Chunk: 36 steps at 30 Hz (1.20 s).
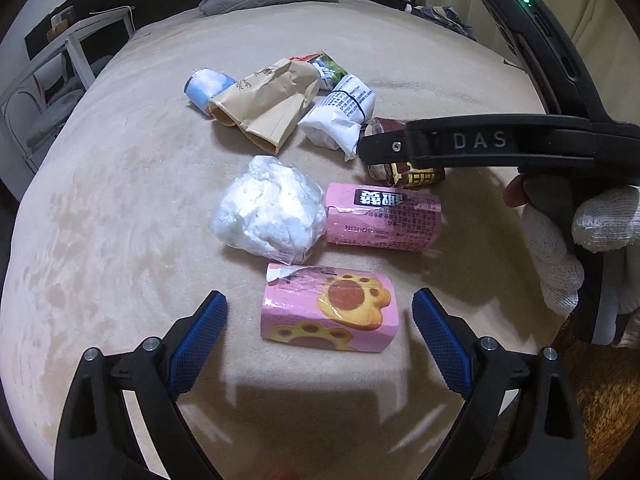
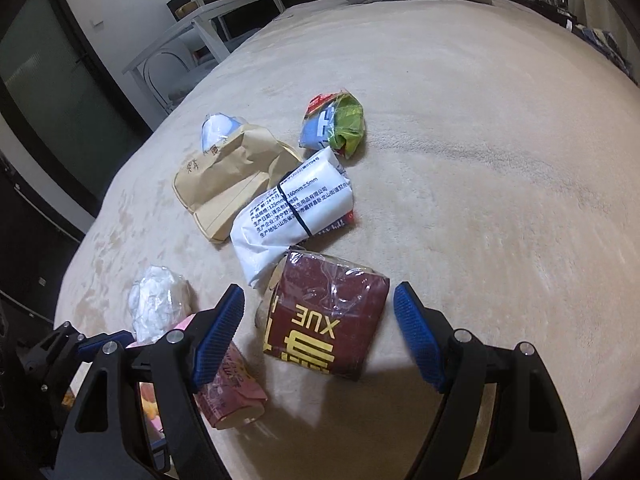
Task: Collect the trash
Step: 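Grasp the pink paw-print box with the left tool while the right tool grasps the brown XUE box, then carry the pink box and XUE box down to the black bin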
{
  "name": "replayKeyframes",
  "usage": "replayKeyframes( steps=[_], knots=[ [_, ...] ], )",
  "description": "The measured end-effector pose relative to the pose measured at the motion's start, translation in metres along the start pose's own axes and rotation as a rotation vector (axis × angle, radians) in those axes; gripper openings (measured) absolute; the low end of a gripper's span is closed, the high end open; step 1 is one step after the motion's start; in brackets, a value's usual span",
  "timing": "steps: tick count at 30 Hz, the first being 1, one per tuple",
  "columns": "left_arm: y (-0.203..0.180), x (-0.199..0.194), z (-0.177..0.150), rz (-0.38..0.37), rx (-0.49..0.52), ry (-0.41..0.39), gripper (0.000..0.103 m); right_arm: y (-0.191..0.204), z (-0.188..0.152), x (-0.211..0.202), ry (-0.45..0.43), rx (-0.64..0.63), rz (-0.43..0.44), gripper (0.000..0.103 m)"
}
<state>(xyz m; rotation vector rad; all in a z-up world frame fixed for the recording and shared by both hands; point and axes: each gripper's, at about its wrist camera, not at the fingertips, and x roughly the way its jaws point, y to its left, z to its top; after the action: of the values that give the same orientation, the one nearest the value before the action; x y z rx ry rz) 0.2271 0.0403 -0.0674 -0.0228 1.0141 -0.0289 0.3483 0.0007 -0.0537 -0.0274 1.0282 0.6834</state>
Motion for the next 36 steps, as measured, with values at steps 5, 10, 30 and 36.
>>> replayKeyframes(
  steps=[5, 10, 30, 36],
  knots=[
    [0.001, 0.005, -0.001, 0.051, 0.003, 0.011, 0.068, 0.009, -0.001, 0.006, -0.003, -0.049, -0.049, 0.067],
    [0.005, 0.000, -0.003, 0.044, -0.013, -0.011, 0.061, 0.009, -0.003, 0.004, -0.013, -0.054, -0.048, 0.066],
    [0.006, -0.034, -0.024, 0.008, -0.085, -0.124, 0.061, -0.020, -0.048, -0.070, -0.140, 0.035, -0.016, 0.066],
    [0.004, -0.047, -0.037, -0.008, -0.107, -0.166, 0.061, -0.023, -0.071, -0.095, -0.182, 0.049, 0.005, 0.066]
  ],
)
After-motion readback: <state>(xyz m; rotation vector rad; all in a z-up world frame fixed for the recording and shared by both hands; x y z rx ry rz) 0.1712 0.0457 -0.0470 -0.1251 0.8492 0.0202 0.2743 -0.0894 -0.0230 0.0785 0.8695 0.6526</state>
